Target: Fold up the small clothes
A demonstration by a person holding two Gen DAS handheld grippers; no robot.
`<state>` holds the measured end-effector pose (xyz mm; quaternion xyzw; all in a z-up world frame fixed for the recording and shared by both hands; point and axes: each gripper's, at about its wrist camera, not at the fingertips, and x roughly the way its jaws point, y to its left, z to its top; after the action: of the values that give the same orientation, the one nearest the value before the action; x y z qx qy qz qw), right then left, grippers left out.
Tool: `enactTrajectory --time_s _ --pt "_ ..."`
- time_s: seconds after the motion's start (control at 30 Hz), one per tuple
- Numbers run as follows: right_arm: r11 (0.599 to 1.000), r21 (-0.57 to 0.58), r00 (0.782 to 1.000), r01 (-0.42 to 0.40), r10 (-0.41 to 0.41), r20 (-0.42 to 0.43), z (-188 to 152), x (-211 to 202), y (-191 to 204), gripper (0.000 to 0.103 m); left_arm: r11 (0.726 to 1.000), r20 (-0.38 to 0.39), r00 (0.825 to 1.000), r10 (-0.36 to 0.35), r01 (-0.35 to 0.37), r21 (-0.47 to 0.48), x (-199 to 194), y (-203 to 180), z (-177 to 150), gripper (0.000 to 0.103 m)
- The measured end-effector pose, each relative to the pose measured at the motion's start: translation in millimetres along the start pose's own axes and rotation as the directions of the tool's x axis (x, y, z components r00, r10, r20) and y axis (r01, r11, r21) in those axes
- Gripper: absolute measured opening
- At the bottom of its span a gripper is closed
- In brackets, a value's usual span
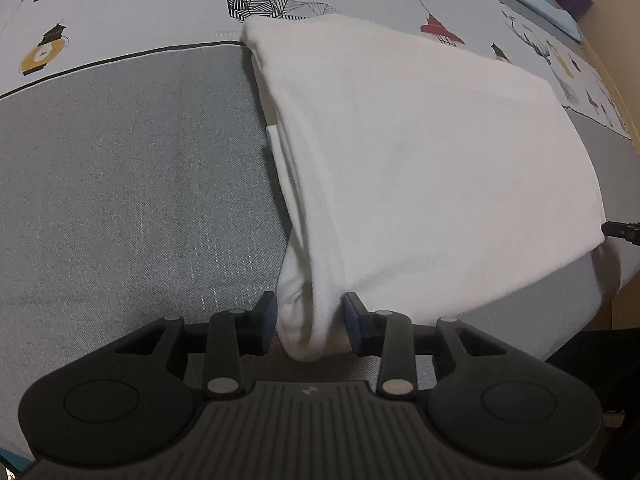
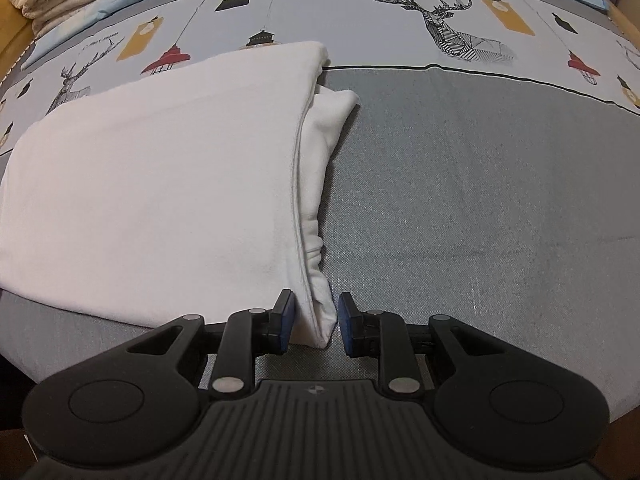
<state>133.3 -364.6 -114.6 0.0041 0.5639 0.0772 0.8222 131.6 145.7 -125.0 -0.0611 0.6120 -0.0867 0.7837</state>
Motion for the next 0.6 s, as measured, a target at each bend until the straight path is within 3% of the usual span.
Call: enactTrajectory --time_s 0.6 --pt "1.0 -0.026 1.0 0.015 -0.016 -0.014 2.3 2.9 5.6 0.02 1.0 -0.014 1.0 0.012 -0.011 0.013 13.0 -2.5 3.4 0.039"
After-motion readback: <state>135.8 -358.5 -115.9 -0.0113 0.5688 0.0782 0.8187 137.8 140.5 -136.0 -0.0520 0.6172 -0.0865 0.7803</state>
